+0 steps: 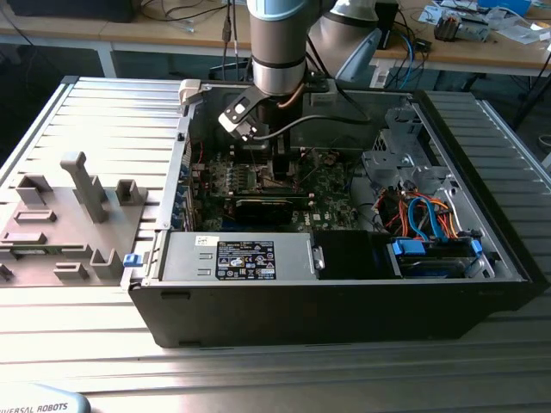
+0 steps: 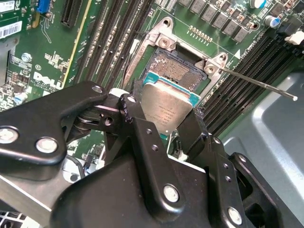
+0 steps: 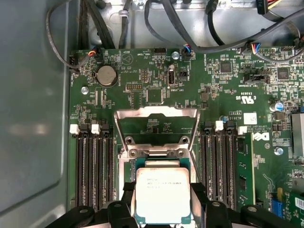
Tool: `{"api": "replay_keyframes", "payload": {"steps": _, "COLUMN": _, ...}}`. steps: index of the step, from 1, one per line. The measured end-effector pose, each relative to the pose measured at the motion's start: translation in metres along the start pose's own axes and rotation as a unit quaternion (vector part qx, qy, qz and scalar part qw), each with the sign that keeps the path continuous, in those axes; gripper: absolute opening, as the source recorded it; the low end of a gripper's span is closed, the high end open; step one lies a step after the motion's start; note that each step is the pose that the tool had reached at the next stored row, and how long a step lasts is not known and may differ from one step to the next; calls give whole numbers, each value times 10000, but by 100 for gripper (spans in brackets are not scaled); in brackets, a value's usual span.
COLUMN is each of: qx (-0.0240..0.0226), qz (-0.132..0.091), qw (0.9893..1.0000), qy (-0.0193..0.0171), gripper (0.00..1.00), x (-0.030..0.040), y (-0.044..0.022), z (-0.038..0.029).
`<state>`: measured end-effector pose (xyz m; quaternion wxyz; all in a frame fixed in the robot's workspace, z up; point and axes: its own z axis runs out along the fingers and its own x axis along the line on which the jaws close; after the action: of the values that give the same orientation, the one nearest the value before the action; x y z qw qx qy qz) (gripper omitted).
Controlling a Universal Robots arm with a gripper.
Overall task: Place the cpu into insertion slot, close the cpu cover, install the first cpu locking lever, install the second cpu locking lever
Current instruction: 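Place the cpu into insertion slot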
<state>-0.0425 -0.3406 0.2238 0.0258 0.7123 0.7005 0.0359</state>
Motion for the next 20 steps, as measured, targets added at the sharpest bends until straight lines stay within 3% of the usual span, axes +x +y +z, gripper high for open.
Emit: {"api": "replay_keyframes", "payload": {"steps": 20, "qx": 0, "qz": 0, "qw": 10000, "qy": 0, "gripper": 54, "x": -2, "y": -20, "z": 72}}
